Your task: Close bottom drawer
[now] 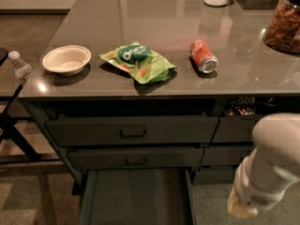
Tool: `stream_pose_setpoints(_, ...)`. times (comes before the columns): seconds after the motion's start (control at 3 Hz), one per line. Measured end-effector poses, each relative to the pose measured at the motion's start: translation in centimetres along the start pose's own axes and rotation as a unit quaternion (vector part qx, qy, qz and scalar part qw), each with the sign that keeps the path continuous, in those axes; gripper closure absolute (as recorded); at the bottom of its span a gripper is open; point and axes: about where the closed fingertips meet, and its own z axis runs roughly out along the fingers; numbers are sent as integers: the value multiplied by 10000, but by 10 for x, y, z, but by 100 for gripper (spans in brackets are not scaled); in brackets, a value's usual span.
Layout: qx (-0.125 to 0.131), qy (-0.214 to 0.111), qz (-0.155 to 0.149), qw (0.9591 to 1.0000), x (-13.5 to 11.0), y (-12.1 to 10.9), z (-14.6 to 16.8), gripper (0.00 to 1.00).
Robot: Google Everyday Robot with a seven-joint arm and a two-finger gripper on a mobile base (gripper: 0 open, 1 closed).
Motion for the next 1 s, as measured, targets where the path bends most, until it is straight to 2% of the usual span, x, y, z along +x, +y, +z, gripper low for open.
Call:
stream_pose_setpoints(0.33, -116, 95, 3, 9999, 9, 11, 14, 100)
stream_pose_setpoints(0.67, -105, 89, 2, 9999, 8, 11, 13, 100)
stream_pose_setpoints(1.0, -312, 49, 62, 9995, 12, 16, 33, 100)
